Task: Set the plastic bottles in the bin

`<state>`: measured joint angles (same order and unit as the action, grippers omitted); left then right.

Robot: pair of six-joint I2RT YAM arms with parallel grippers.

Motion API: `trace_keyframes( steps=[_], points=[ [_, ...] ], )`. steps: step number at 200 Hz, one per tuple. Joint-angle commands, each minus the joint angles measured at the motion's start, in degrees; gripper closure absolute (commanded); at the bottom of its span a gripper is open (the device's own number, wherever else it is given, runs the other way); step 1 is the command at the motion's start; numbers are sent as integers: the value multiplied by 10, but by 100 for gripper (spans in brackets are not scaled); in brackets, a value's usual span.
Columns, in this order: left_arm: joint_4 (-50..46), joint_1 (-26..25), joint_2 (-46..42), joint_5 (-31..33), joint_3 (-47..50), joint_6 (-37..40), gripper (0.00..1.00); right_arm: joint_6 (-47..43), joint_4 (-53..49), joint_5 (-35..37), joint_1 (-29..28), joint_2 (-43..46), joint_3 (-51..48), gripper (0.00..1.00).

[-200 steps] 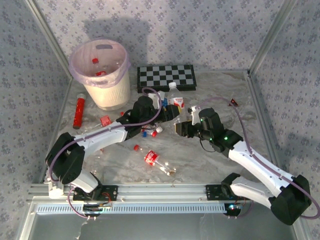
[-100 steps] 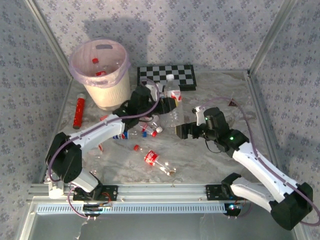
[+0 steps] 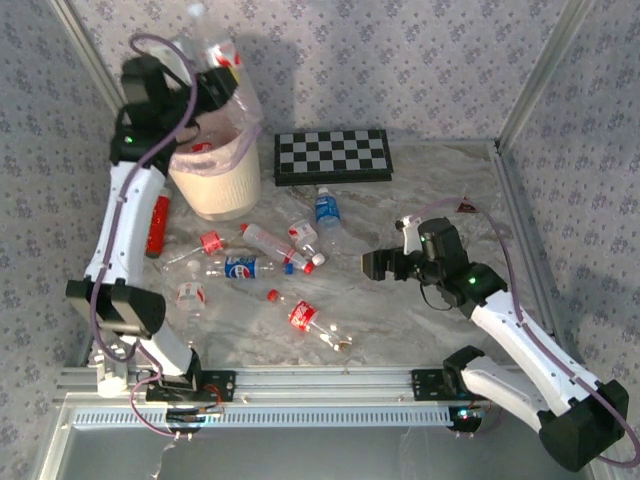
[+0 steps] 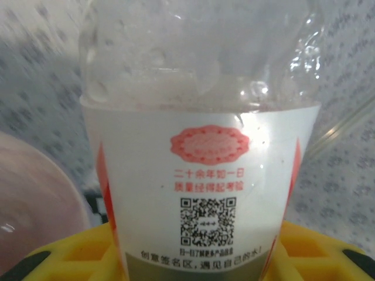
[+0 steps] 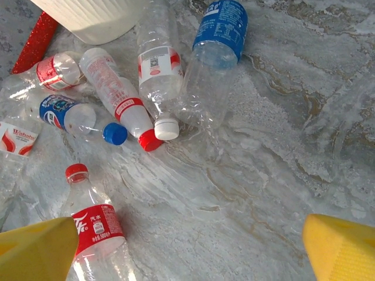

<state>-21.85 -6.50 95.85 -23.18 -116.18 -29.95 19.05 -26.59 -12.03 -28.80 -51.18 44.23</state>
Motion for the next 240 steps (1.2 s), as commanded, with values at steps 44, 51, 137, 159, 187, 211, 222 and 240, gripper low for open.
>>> trace_keyframes(
  steps=[44,51,137,159,187,211,222,240],
  points=[
    [-396,44,239,89,-374,177,100,1,-50,21,10,41,-6,0],
    [-409,44,248,99,-378,185,100,0,-53,23,12,43,-5,0],
    [-386,43,229,179,-208,244,100,-1,-67,34,16,47,-17,0],
    [-392,44,237,169,-180,258,100,0,-66,35,16,44,-17,0],
    [-369,43,237,152,-132,263,100,2,-67,38,16,42,-17,0],
    [-363,43,244,144,-113,263,75,7,-68,40,15,38,-17,0],
    [-359,42,242,140,-105,265,67,8,-68,40,15,36,-18,0],
    [-344,42,229,136,-89,267,51,10,-68,44,14,35,-21,0]
  ],
)
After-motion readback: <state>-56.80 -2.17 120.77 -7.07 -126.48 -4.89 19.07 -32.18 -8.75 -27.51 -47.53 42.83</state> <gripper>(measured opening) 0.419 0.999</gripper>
